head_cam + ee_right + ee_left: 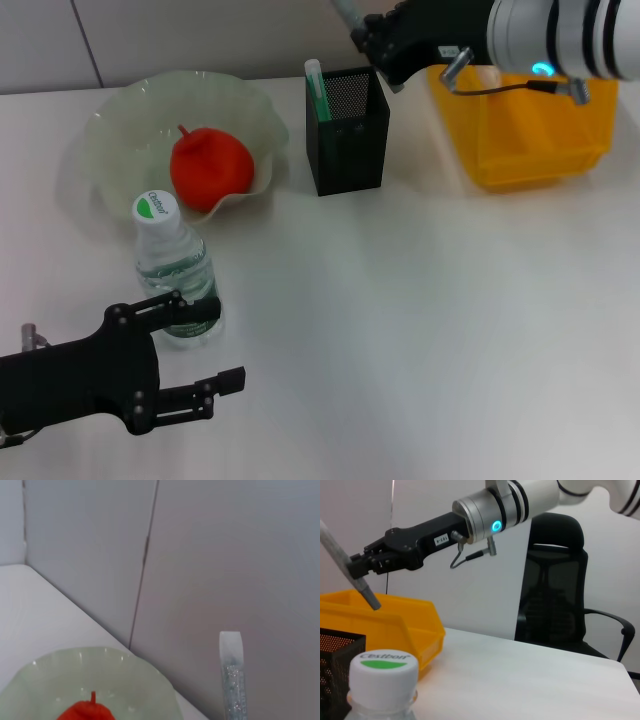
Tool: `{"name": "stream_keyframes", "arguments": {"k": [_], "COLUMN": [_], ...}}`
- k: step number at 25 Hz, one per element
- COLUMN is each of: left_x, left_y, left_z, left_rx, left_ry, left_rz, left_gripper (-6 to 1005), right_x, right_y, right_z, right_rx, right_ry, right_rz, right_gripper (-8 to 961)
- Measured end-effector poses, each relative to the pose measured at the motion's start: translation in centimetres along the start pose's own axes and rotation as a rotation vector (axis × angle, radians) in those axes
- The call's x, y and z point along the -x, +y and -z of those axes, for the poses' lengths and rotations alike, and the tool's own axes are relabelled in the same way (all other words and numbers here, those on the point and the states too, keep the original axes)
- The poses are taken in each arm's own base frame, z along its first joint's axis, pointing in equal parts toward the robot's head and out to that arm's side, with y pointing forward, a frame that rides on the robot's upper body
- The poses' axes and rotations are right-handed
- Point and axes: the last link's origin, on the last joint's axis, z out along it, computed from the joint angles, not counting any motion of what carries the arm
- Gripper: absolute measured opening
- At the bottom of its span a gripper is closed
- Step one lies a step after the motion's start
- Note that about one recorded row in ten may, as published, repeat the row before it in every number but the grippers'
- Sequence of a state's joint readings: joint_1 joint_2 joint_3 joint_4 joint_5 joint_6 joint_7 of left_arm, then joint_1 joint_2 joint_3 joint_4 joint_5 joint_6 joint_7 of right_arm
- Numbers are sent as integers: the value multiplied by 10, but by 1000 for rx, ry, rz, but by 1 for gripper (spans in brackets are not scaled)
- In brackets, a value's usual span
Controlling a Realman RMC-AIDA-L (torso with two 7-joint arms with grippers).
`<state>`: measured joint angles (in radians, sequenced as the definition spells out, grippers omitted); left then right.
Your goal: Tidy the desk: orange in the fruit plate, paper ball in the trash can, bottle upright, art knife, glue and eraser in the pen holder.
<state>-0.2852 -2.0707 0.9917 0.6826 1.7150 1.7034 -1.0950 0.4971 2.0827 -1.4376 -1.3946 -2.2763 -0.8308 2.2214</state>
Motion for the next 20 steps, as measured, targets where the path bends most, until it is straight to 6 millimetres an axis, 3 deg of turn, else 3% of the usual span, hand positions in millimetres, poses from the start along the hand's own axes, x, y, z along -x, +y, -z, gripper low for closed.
{"name": "stream_keyframes", "arguments": {"k": [6,14,20], "left_x": [1,0,0], "left_y": [-2,-5,-6], "left_z": [-2,-5,-5], "left_rx": [-7,-9,-15], "left_ry": [-2,-6,-8], "left_rz": [4,6,10], "left_gripper": [786,786,786], "right_x": [-21,-30,-40], "right_y": [6,4,0], "right_z": [-16,-27,-36], "right_rx": [-22,-47,-49], "right_ry": [-74,-232,-236], "right_rz": [31,38,29], "right_gripper": [126,126,127]}}
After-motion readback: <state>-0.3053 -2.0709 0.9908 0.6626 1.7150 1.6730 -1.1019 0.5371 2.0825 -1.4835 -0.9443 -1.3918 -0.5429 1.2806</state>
